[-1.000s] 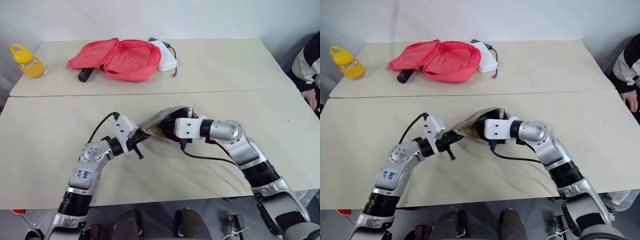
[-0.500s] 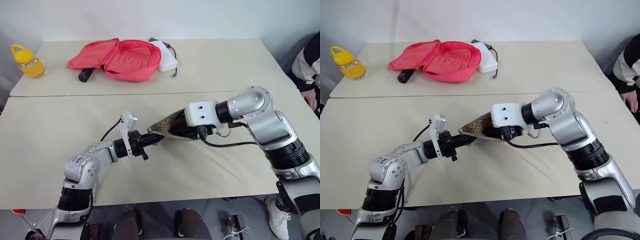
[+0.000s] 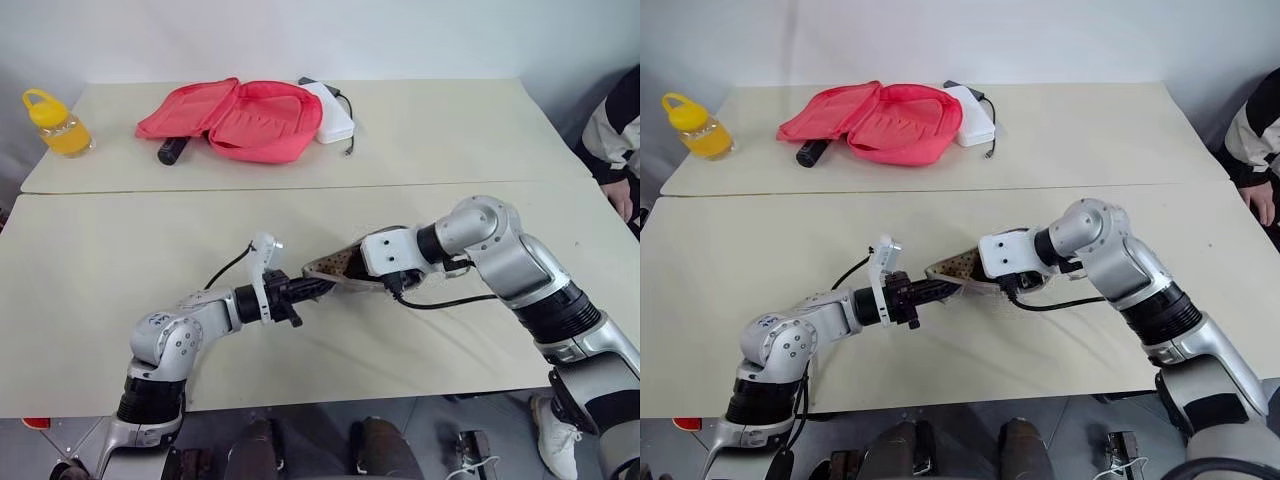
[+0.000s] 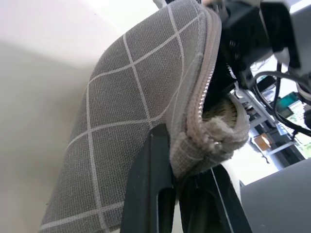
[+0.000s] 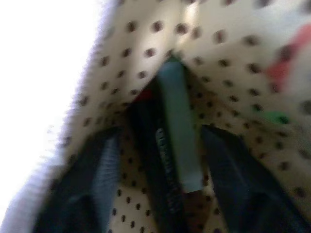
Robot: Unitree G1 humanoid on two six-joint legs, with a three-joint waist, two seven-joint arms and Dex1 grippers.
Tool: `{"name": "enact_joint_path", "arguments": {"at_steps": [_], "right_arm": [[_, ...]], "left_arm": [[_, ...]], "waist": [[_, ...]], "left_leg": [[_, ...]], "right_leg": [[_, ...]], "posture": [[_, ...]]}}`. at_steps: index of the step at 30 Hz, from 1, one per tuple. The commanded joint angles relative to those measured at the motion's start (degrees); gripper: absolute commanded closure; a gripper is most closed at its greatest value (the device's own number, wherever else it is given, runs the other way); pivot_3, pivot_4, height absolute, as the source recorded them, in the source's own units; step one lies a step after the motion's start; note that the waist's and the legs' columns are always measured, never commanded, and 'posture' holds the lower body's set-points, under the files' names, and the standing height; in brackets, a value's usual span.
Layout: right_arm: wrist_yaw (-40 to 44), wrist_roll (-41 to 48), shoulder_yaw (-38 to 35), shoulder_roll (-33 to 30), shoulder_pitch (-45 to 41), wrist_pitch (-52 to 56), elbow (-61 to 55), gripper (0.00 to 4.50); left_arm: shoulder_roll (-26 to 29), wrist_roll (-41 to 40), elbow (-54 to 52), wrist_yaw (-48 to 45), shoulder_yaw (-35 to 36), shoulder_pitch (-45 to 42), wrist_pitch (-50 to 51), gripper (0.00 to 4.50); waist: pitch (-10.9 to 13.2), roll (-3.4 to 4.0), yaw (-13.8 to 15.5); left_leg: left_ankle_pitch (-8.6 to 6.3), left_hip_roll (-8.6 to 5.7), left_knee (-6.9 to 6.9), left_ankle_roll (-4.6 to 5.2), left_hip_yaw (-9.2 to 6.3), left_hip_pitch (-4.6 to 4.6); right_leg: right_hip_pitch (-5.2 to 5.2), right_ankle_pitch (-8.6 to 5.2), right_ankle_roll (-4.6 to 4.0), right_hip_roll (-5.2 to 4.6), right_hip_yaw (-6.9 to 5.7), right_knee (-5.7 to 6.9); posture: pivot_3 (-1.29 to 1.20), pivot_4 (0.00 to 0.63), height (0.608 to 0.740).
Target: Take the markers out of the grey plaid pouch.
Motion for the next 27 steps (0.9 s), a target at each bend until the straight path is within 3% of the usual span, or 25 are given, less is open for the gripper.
{"name": "enact_joint_path", "arguments": {"at_steps": [1, 6, 13, 24, 27], "right_arm": [[-2.88, -3.47, 0.88, 0.16, 1.09, -3.47, 3.36, 2.36], [-4.68, -5.56, 1.53, 0.99, 1.49, -6.24, 5.88, 2.36], [-5.81, -7.01, 1.29, 1.34, 1.55, -8.84, 7.88, 4.49], [-5.23, -4.36, -1.76, 0.99, -0.04, -6.56, 5.61, 4.49], [-0.19, -0.44, -3.31, -0.13, -0.77, 0.27, 1.03, 3.90]], "left_arm": [[-0.06, 0.43, -1.18, 0.31, 0.78, 0.42, -1.51, 4.50], [-0.30, 0.50, -1.27, 0.58, 0.69, 0.92, -2.01, 4.50], [-0.65, 0.26, -1.09, 1.01, 0.94, 1.00, -2.06, 4.50], [-0.18, -0.30, 0.25, 0.82, 1.95, 0.61, -1.48, 4.50], [0.67, -4.60, 0.26, -0.89, 3.75, -0.32, 2.14, 4.50]], "waist": [[0.00, 0.00, -0.08], [0.00, 0.00, -0.16], [-0.01, -0.01, -0.68], [0.00, -0.01, -1.11], [0.00, -0.01, -1.04]], "left_leg": [[0.00, 0.00, 0.00, 0.00, 0.00, 0.01], [0.00, 0.01, 0.01, 0.00, -0.01, 0.07], [-0.01, 0.01, -0.08, -0.01, 0.02, 0.62], [-0.02, 0.01, -0.13, -0.03, 0.02, 0.70], [-0.02, 0.01, -0.14, -0.03, 0.01, 0.68]], "right_leg": [[0.00, 0.00, 0.00, 0.00, 0.00, 0.01], [0.07, 0.00, 0.00, 0.00, 0.00, 0.00], [0.62, -0.01, -0.02, 0.00, 0.04, -0.10], [0.68, -0.01, -0.02, -0.01, 0.04, -0.11], [0.66, -0.01, -0.02, -0.01, 0.05, -0.12]], "posture": [[0.00, 0.150, 0.740], [0.00, 0.150, 0.740], [0.00, 0.150, 0.740], [0.00, 0.150, 0.740], [0.00, 0.150, 0.740]]}}
